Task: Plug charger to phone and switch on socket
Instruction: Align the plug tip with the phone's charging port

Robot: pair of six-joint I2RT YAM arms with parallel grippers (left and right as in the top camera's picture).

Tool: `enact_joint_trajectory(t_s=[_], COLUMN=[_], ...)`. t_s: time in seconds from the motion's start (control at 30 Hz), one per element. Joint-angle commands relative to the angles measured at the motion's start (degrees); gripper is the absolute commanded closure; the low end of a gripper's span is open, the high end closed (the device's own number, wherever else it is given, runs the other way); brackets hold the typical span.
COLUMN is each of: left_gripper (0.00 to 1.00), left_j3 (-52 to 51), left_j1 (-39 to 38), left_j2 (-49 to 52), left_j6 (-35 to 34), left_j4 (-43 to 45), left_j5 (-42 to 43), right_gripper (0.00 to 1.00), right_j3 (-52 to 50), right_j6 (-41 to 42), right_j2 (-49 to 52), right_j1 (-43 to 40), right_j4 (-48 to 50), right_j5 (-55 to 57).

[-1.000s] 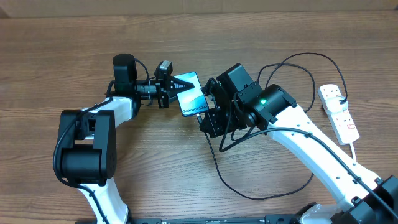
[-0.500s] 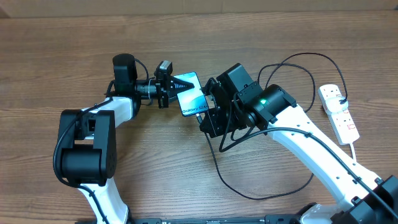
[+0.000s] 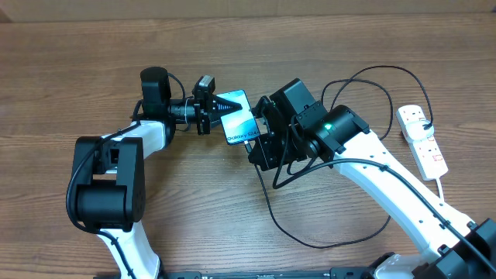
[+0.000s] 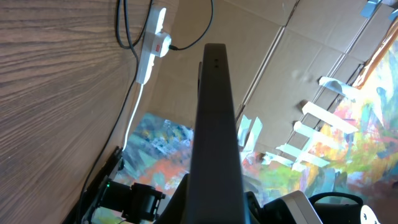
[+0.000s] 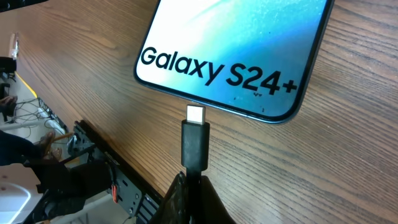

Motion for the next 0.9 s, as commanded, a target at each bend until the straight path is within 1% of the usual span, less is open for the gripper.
enact_joint_trajectory(t_s=[0.0,0.57,0.87], left_gripper=[0.96,0.96,0.96], left_j3=[0.79,0.79,0.76], left_j1=[-0.48,-0.5,-0.5], left_j2=[-0.35,-0.35,-0.35], left_j6=[-1.25,-1.57,-0.7], left_j4=[0.42,0.44,3.45], left_j5=[0.74,-0.07,-0.02], right_gripper=[0.96,0.96,0.96], right_j3=[-0.33,-1.07,-1.07], right_j6=[0.46,0.5,0.48], right_j2=[0.17,0.22,0.22], right_j1=[0.02,0.0,0.0], right_j4=[0.42,1.2,1.18], right_j5=[0.15,0.15,0.63])
